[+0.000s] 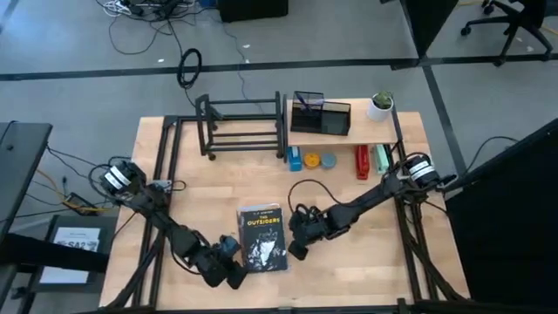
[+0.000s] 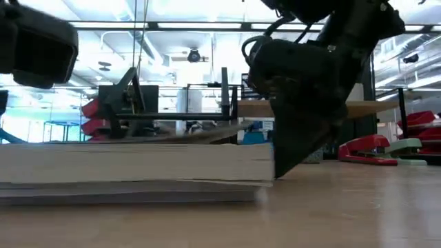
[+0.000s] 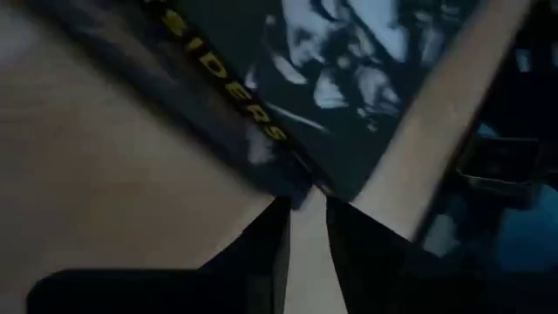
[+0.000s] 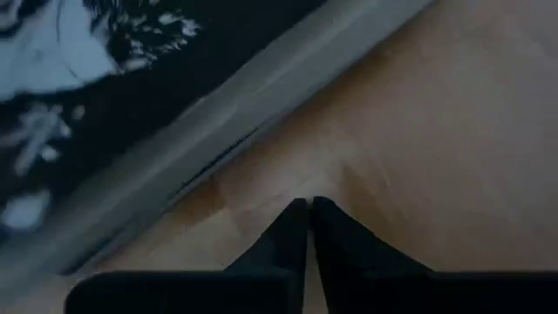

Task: Stock shelves
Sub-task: Adjust the books on the center of the table

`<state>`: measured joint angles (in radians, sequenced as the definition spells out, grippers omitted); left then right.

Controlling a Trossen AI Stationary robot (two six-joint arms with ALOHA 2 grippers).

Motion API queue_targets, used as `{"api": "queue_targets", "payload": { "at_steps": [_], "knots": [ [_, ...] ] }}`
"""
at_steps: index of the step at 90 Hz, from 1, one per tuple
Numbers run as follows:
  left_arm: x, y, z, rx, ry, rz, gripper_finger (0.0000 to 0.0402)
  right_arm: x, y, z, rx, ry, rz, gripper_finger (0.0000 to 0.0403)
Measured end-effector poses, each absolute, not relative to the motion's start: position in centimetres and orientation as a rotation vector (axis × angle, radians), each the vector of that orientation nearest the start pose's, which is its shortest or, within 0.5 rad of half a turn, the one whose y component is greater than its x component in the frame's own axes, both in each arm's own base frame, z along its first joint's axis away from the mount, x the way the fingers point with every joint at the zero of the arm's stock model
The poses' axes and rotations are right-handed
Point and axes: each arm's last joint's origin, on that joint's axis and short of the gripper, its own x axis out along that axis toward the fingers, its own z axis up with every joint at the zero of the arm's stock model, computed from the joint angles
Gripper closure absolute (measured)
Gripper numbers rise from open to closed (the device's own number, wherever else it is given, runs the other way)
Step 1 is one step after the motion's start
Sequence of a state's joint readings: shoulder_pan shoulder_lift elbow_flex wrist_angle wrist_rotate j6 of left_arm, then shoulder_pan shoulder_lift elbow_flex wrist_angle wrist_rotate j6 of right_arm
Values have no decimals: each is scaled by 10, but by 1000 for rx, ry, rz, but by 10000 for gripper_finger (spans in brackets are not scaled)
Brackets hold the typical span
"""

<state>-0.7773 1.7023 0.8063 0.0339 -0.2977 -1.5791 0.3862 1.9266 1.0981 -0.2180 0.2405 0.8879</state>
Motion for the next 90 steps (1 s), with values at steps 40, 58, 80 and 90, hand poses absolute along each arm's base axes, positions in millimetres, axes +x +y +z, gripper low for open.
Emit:
{"api": "queue_targets", "payload": {
  "at_steps": [40,58,80,90],
  "knots": [
    [221,-185,138,-773,1029,607,375,351,127,129,467,880,-368,403],
    [238,-165,136,-686,953,638,399,354,127,131,478,846,-348,403],
    [253,-153,137,-643,875,621,401,354,126,131,461,837,-365,403],
    [254,-152,138,-637,878,612,402,353,127,131,453,840,-369,402]
  ]
}}
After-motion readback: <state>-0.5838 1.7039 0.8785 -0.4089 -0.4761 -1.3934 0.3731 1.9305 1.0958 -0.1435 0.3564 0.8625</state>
